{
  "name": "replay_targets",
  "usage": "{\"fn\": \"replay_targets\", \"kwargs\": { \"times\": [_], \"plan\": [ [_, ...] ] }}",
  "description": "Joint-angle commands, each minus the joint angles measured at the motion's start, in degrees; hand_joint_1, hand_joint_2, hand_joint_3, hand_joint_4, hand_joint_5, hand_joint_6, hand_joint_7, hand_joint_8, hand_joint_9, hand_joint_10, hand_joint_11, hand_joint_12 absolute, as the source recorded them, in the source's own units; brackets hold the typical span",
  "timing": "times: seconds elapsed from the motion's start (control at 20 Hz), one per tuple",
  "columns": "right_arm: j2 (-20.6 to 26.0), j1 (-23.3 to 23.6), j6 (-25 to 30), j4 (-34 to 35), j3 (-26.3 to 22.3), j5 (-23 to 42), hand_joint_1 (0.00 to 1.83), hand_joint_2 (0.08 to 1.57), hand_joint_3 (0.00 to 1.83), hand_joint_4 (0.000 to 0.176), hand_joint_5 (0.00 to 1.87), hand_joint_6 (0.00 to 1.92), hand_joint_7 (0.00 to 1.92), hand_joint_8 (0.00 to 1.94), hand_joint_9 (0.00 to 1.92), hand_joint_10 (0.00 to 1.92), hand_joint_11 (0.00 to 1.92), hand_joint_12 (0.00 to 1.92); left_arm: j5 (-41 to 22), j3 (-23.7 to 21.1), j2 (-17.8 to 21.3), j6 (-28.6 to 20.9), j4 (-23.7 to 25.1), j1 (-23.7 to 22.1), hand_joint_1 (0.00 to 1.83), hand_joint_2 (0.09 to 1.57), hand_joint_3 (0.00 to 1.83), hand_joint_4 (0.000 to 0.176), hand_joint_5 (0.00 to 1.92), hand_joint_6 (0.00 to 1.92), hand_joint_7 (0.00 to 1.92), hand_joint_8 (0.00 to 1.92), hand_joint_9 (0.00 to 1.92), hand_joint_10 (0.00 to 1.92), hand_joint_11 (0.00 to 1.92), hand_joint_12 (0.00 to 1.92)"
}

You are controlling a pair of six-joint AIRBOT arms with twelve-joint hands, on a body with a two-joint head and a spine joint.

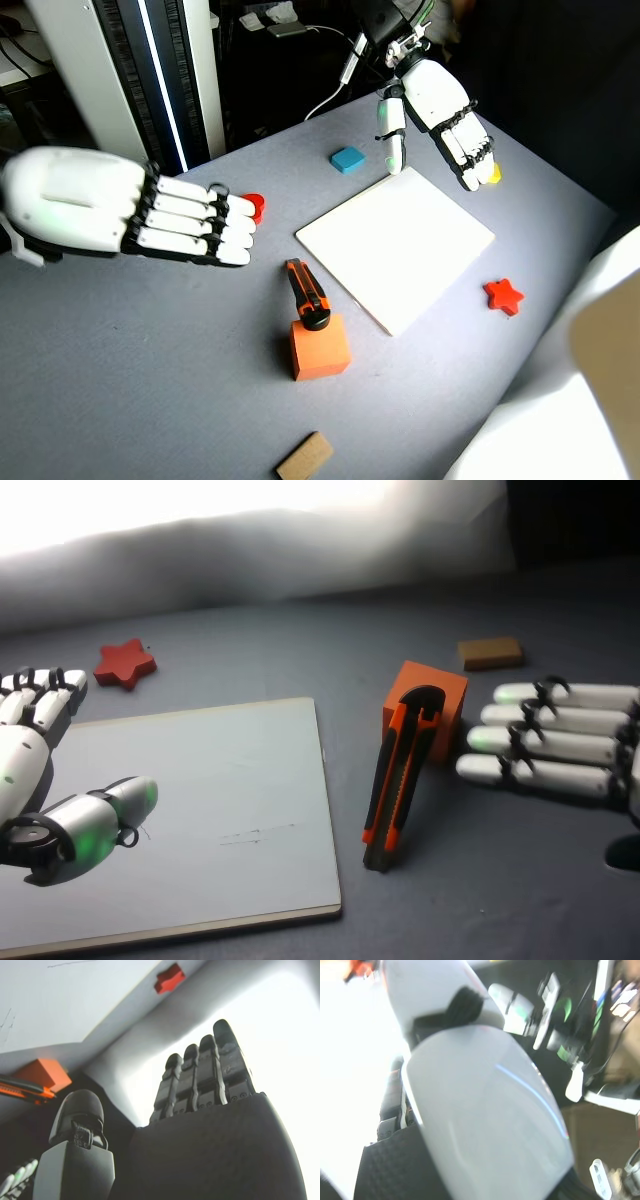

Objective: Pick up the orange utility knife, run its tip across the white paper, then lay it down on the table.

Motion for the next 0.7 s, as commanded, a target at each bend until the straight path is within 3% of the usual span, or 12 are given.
{"fn": "replay_targets", "kwargs": {
  "times": [0.0, 0.15, 0.3, 0.45, 0.55, 0.65],
  "plan": [
    [-0.5, 2.1, 0.1, 1.6, 0.6, 3.4, 1.21, 1.08, 0.00, 0.000, 0.00, 0.00, 0.00, 0.00, 0.00, 0.00, 0.00, 0.00, -5.3, -0.3, -0.1, 0.7, 2.8, -0.9, 0.06, 1.27, 0.00, 0.000, 0.00, 0.00, 0.00, 0.00, 0.01, 0.00, 0.00, 0.37],
    [-5.1, 11.9, 2.3, -1.3, 3.5, -6.1, 1.25, 1.07, 0.00, 0.000, 0.00, 0.00, 0.00, 0.00, 0.00, 0.00, 0.00, 0.00, -5.3, -0.9, -1.1, 0.9, 2.4, -1.8, 0.06, 1.28, 0.00, 0.000, 0.00, 0.00, 0.00, 0.00, 0.00, 0.00, 0.00, 0.36],
    [-8.6, 17.5, 4.6, -3.2, 5.0, -14.4, 1.26, 1.08, 0.00, 0.000, 0.00, 0.00, 0.00, 0.00, 0.00, 0.00, 0.00, 0.00, -5.2, -1.3, -1.7, 0.2, 3.1, -1.6, 0.08, 1.28, 0.00, 0.000, 0.00, 0.00, 0.00, 0.00, 0.00, 0.00, 0.00, 0.23],
    [-11.9, 20.2, 6.0, -7.7, 6.1, -19.8, 1.22, 1.06, 0.00, 0.000, 0.00, 0.00, 0.00, 0.00, 0.00, 0.00, 0.00, 0.00, -5.2, -1.7, -1.8, 0.5, 3.1, -1.4, 0.09, 1.29, 0.00, 0.000, 0.00, 0.00, 0.00, 0.00, 0.01, 0.00, 0.00, 0.29],
    [-13.7, 20.8, 7.1, -9.9, 6.3, -21.8, 1.23, 1.08, 0.00, 0.000, 0.00, 0.00, 0.00, 0.00, 0.00, 0.00, 0.00, 0.00, -5.2, -1.8, -1.8, 0.5, 3.2, -1.4, 0.06, 1.28, 0.00, 0.000, 0.00, 0.00, 0.00, 0.00, 0.00, 0.00, 0.00, 0.12],
    [-16.0, 20.9, 7.2, -11.8, 7.0, -22.4, 1.21, 1.09, 0.00, 0.000, 0.00, 0.00, 0.00, 0.00, 0.00, 0.00, 0.00, 0.00, -5.2, -1.7, -1.8, 0.5, 3.0, -1.6, 0.08, 1.28, 0.00, 0.000, 0.00, 0.00, 0.00, 0.00, 0.00, 0.00, 0.00, 0.17]
  ]
}}
